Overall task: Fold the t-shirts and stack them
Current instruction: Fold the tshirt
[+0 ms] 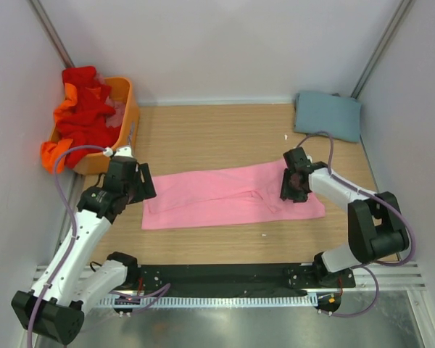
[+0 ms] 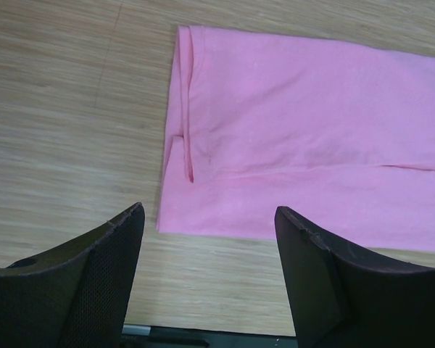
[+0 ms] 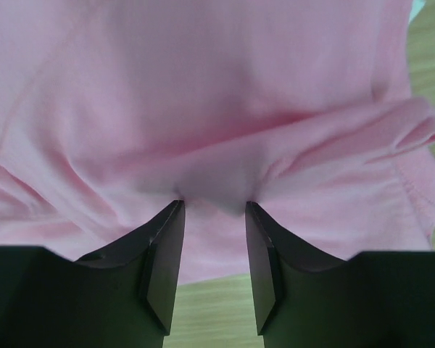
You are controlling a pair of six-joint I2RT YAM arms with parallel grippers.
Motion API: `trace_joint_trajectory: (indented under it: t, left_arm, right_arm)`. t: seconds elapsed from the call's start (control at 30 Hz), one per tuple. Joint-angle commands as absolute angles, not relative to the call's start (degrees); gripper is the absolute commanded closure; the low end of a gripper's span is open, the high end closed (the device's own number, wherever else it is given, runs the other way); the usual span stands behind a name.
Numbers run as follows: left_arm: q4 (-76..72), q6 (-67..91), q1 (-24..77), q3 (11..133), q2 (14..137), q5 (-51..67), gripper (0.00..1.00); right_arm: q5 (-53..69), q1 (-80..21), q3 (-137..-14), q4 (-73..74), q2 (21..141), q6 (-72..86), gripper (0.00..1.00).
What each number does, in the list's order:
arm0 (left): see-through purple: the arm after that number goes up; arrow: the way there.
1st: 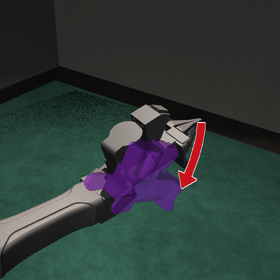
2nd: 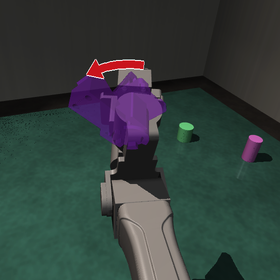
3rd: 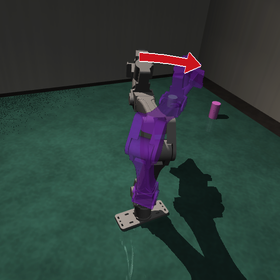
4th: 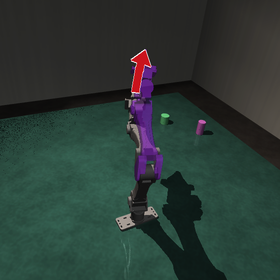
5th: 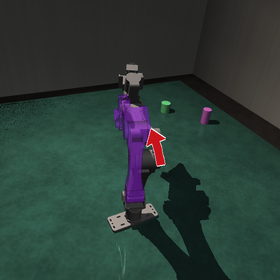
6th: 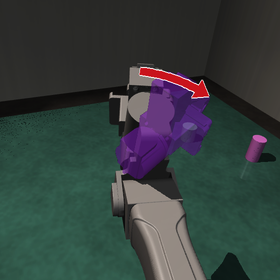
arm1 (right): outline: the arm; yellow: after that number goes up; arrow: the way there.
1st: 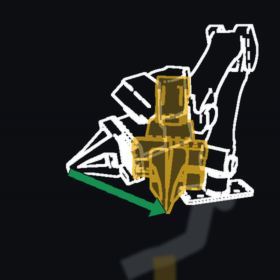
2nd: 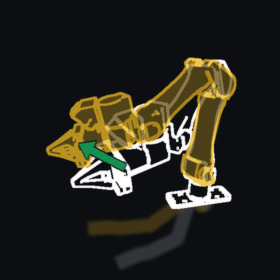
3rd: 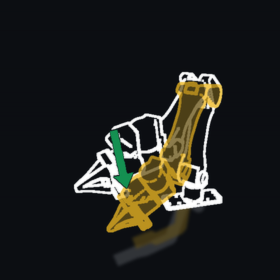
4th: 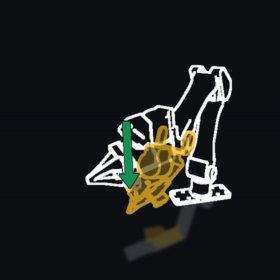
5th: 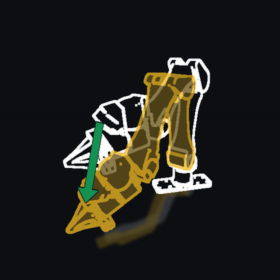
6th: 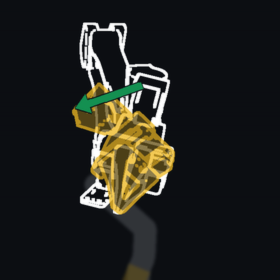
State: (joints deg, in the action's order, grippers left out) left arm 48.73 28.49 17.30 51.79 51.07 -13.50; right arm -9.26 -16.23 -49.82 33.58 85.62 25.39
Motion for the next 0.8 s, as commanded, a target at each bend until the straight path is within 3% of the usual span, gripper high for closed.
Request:
trace_joint_trajectory:
  t: [0.0,0.2,0.33,0.43,0.5,0.77]
  left_arm:
    - [48.34,28.92,17.49,52.56,51.77,-13.97,0.27]
    - [47.55,29.53,17.4,52.91,53.52,-14.93,0.26]
    - [44.22,35.92,17.4,52.21,57.81,-15.82,0.3]
    - [42.2,38.57,17.49,52.29,64.91,-19.15,0.39]
    - [40.53,40.6,17.32,52.38,68.36,-21.44,0.53]
    - [30.59,42.19,14.77,53.87,86.72,-26.27,0.57]
  right_arm:
    - [-5.28,-16.87,-46.33,33.74,78.42,27.24,0.55]
    - [3.51,-20.73,-45.44,35.95,67.26,33.74,0.55]
    - [0.97,-21.62,-51.4,36.57,65.48,35.33,0.51]
    - [0.26,-21.71,-55.0,35.77,67.14,34.54,0.51]
    - [0.26,-21.71,-56.59,35.07,70.3,33.58,0.51]
    - [1.49,-21.97,-58.72,32.88,76.99,31.47,0.54]
